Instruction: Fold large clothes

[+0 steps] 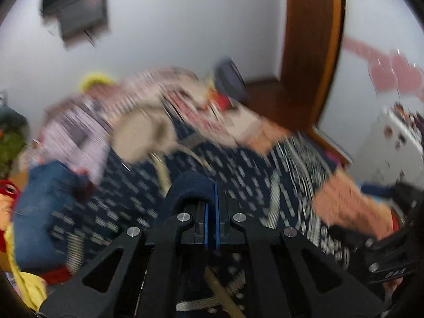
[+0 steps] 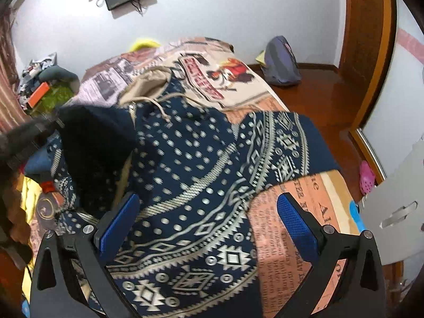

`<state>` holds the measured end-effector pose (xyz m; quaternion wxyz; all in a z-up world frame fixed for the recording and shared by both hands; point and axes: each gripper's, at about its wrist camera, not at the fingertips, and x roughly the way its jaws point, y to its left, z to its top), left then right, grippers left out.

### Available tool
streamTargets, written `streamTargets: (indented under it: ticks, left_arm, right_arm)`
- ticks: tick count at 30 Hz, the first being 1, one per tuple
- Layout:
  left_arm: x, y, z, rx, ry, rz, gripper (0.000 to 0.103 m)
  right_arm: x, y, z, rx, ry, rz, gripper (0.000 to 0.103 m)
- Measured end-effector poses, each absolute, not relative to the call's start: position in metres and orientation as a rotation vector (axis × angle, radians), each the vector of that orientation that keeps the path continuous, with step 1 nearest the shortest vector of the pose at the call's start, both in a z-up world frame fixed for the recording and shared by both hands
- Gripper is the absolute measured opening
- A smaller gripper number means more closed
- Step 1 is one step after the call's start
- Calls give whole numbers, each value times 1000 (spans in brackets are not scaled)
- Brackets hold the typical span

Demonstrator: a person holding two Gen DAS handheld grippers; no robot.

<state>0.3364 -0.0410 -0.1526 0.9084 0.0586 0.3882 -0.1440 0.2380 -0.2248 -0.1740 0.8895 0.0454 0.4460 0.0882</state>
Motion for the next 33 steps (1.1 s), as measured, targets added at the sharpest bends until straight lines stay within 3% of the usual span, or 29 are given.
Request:
streamTargets:
  ticks: [5, 8, 10, 12, 15, 19, 21, 24, 33]
  left_arm:
    - [338, -67, -205, 122, 981, -427, 3]
    - [337, -74, -220, 144, 1044, -451, 11]
    - [332, -74, -218, 163, 1055, -445, 20]
    - [322, -70, -211, 161, 1037, -436, 47]
    - [302, -48, -185, 143, 981, -405, 66]
    - [280, -15, -160, 153, 914, -334, 70]
    - [271, 9, -153, 146, 891, -276, 79]
    - [257, 44, -152, 152, 867, -177, 83]
    - [235, 134, -215, 103, 1030, 61, 83]
  right_arm:
    - [240, -231, -188, 82, 960, 171, 103]
    - [241, -231, -193, 76, 980, 167, 103]
    - [241, -231, -193, 72, 987, 172, 103]
    - [241, -229, -192, 64, 987, 179, 103]
    - [241, -222, -184, 49, 972, 202, 103]
    - [242, -206, -174, 12, 954, 235, 103]
    - [242, -197, -172, -13, 948, 253, 103]
    - [245, -176, -172, -75, 949, 295, 103]
    - [254, -101, -192, -306, 1002, 422, 103]
